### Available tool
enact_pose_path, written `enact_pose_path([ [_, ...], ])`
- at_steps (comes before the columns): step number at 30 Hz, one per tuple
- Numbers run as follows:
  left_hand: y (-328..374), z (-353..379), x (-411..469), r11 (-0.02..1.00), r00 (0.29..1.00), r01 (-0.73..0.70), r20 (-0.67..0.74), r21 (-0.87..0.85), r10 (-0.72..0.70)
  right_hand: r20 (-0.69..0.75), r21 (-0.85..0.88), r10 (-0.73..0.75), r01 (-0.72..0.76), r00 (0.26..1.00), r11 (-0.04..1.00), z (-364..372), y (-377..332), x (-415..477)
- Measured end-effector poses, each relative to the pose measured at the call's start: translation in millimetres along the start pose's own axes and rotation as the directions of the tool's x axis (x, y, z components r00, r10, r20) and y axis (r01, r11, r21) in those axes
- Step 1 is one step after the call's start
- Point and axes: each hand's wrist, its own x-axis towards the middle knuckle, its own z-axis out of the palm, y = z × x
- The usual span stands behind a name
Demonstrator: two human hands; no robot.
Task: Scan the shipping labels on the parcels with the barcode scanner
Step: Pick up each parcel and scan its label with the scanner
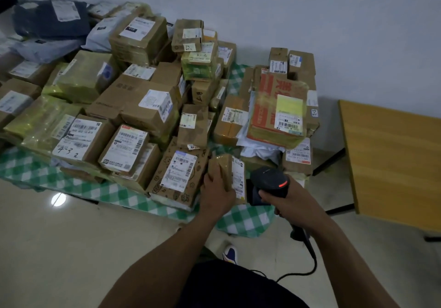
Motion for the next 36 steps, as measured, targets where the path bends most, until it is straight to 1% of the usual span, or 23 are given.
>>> enact_pose_path([
  [2,3,3,-2,0.996,0.997,-0.041,-0.069,0.075,0.046,-0.003,-0.009,0.013,-0.013,1.000,1.000,2,2,1],
  [4,-1,6,1,0.991,0.990,-0.071,-0.117,0.116,0.084,-0.014,-0.011,0.023,-0.024,1.000,1.000,2,2,2],
  [7,-1,3,5,0.987,0.982,-0.105,-0.141,0.124,0.123,-0.009,-0.008,0.025,-0.025,1.000,1.000,2,2,6],
  [11,5,-5,13,0.977,0.949,-0.179,-0.241,0.117,0.203,-0.022,-0.017,0.029,-0.029,0.999,0.999,2,1,9],
  [14,1,-5,21,0.969,0.934,-0.207,-0.268,0.133,0.236,-0.017,-0.013,0.030,-0.031,0.999,0.999,3,-3,10],
  [17,-1,0,34,0.960,0.929,-0.230,-0.258,0.161,0.266,-0.006,0.015,0.011,-0.010,1.000,1.000,4,-9,11],
  [19,2,4,42,0.964,0.937,-0.231,-0.235,0.132,0.257,0.008,0.030,-0.005,0.005,1.000,1.000,4,-13,12],
  [21,5,4,48,0.971,0.955,-0.238,-0.171,0.037,0.241,0.021,0.039,-0.005,0.004,1.000,0.999,4,-13,16],
  [23,9,2,54,0.964,0.959,-0.265,-0.095,0.021,0.266,0.025,0.026,0.005,-0.006,1.000,1.000,3,-13,20],
  [25,9,-3,56,0.942,0.946,-0.308,-0.064,0.131,0.318,0.029,0.027,0.006,-0.007,1.000,1.000,4,-13,22],
  [27,8,-10,59,0.924,0.944,-0.308,-0.046,0.226,0.326,0.030,0.050,-0.001,0.000,1.000,0.999,5,-15,24],
  [29,5,-14,64,0.921,0.951,-0.291,-0.022,0.259,0.307,0.034,0.052,-0.012,0.010,0.999,0.999,6,-16,25],
  [32,1,-15,72,0.912,0.947,-0.292,-0.044,0.289,0.317,0.021,0.068,-0.008,0.007,1.000,0.998,7,-19,26],
  [35,6,-19,71,0.871,0.927,-0.345,-0.021,0.350,0.376,0.022,0.071,-0.012,0.010,1.000,0.997,9,-19,25],
  [36,8,-21,68,0.867,0.918,-0.368,-0.015,0.335,0.395,0.022,0.068,-0.010,0.008,1.000,0.998,10,-18,25],
])
